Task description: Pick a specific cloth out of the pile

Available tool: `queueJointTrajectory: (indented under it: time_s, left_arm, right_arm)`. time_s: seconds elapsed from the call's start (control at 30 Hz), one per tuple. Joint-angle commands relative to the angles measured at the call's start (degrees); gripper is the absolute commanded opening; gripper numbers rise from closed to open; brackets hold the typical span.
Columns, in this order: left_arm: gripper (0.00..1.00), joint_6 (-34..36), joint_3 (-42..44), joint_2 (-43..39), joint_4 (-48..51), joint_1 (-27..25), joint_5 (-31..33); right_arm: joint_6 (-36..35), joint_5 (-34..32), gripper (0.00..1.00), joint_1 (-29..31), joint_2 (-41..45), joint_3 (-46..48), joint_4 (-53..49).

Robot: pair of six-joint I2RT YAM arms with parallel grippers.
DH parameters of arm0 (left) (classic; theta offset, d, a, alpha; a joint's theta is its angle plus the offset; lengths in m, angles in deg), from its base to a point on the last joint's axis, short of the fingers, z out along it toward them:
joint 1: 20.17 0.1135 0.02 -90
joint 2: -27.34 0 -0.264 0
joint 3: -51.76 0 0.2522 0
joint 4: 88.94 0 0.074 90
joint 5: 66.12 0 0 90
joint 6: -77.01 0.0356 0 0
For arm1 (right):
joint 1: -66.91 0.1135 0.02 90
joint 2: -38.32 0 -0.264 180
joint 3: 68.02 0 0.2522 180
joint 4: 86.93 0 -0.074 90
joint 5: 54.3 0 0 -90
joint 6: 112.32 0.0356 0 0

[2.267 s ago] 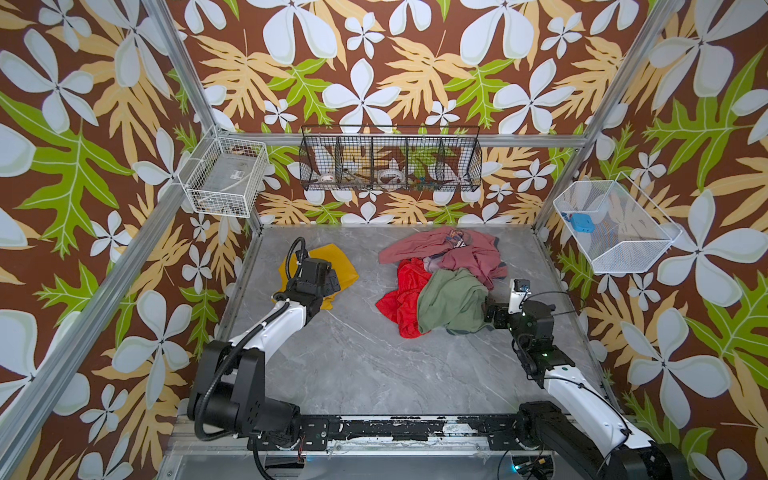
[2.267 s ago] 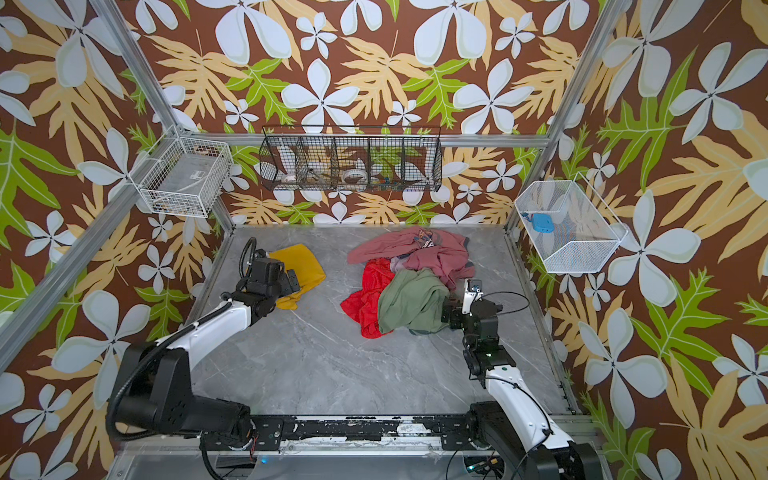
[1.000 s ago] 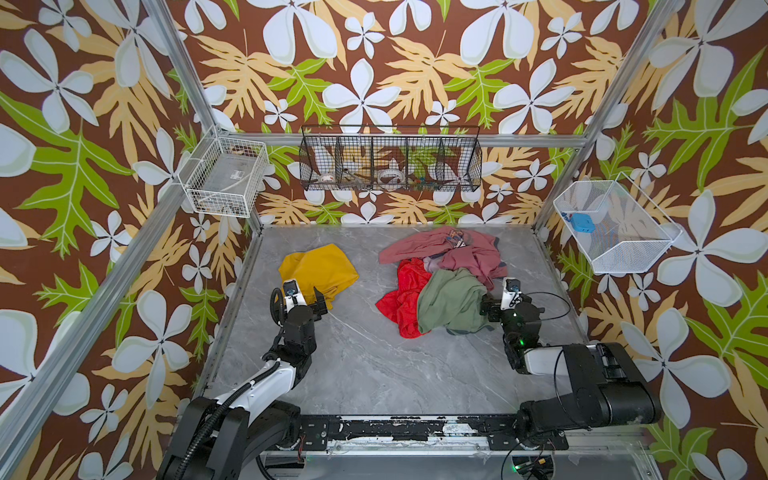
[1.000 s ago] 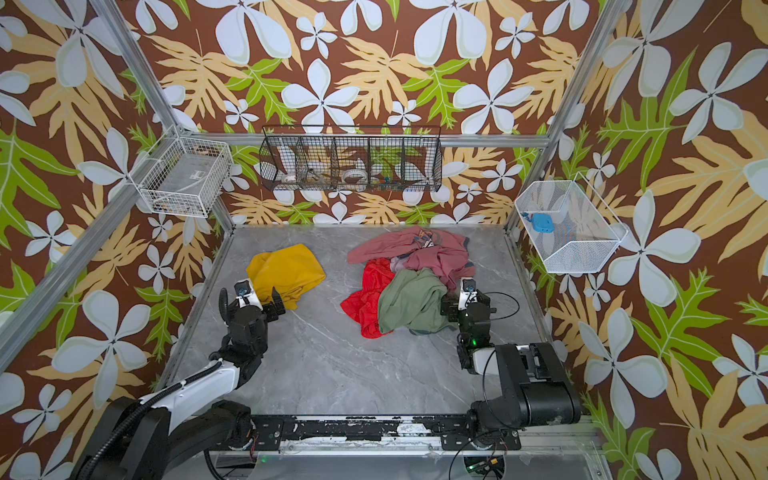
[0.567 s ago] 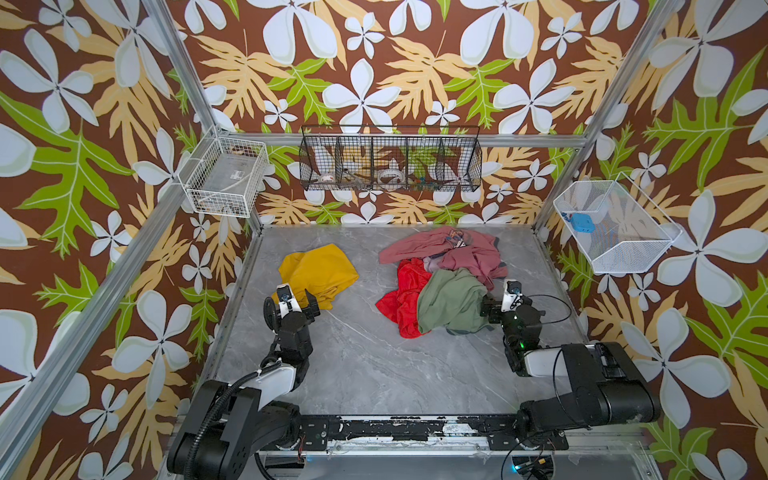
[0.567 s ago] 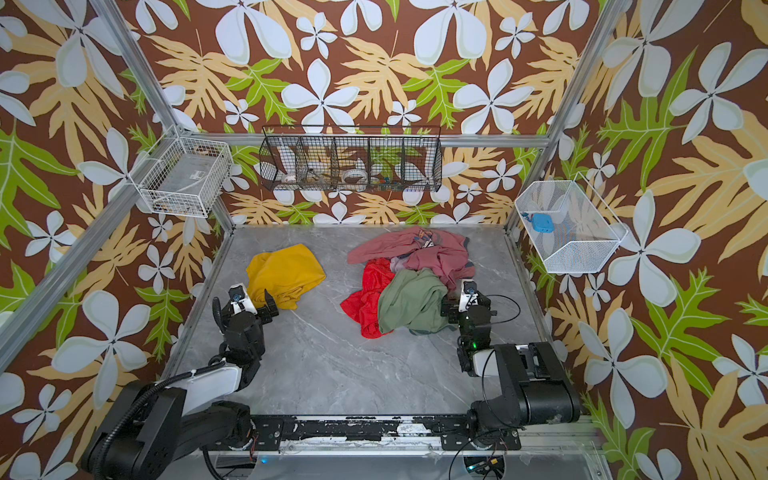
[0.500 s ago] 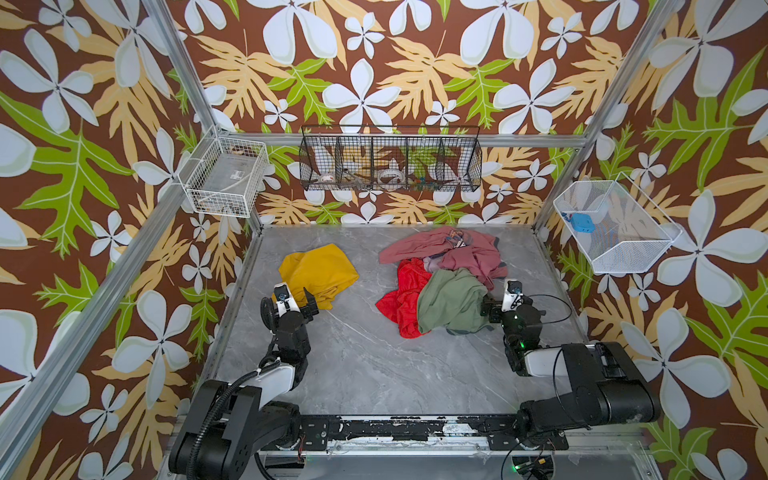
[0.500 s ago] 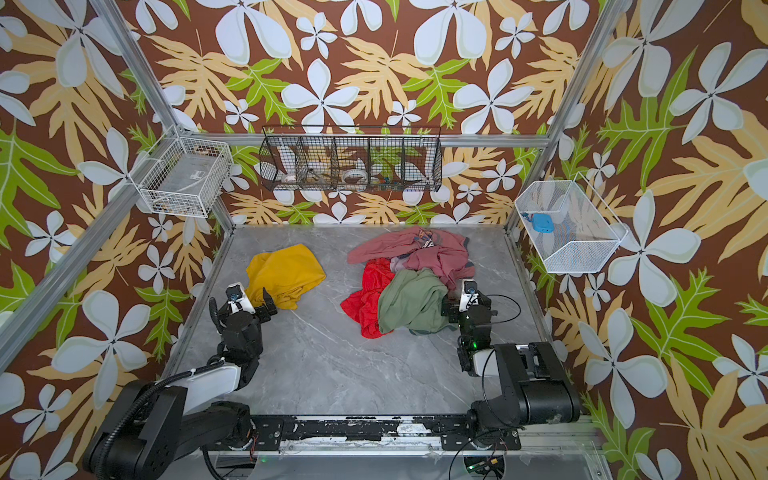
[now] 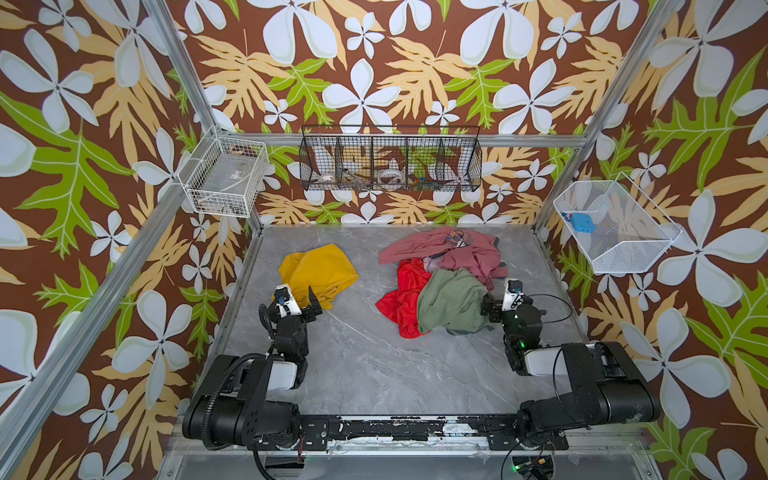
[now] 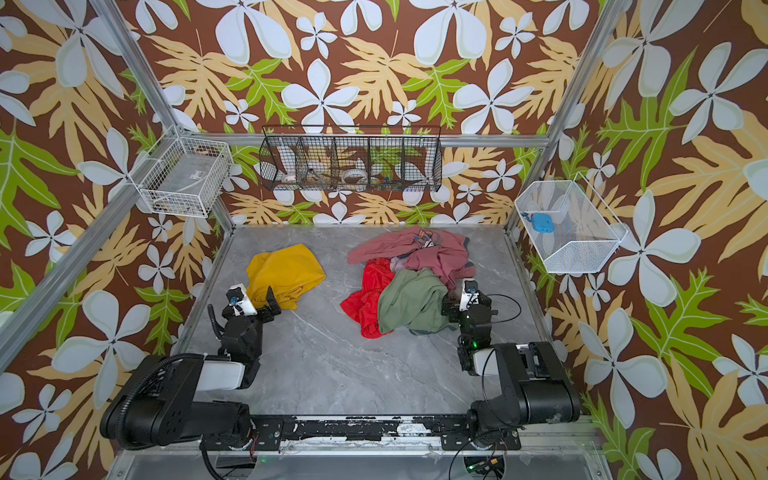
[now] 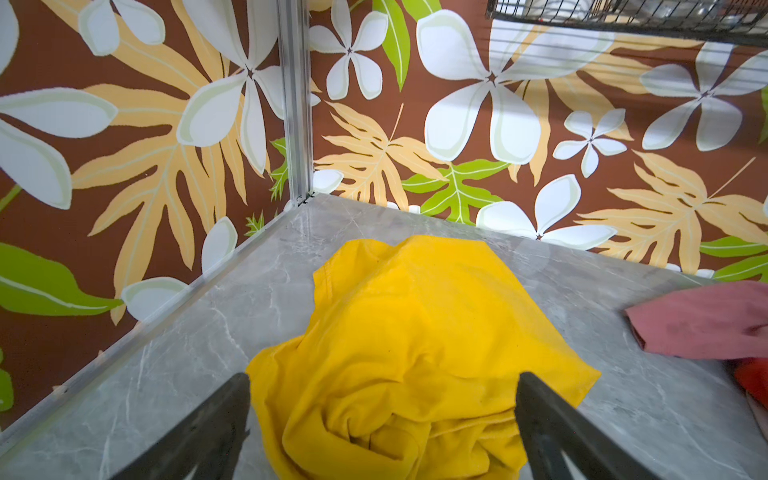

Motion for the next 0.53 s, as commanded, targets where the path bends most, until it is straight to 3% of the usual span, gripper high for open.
queueJointTrajectory:
  time_s: [0.0,0.5]
  left_arm:
    - [1.00,0.63,-0.04,0.67,-3.02,0.00,-0.33]
    - [1.00,0.50,-0.23,0.46,-2.13,0.00,-0.61]
  right_arm:
    - [0.32,-0.15,1.00,0.05,-0.06,-0.08,1.20]
    - [0.35,-0.14,1.00,0.01,0.03,-0.08,1.26]
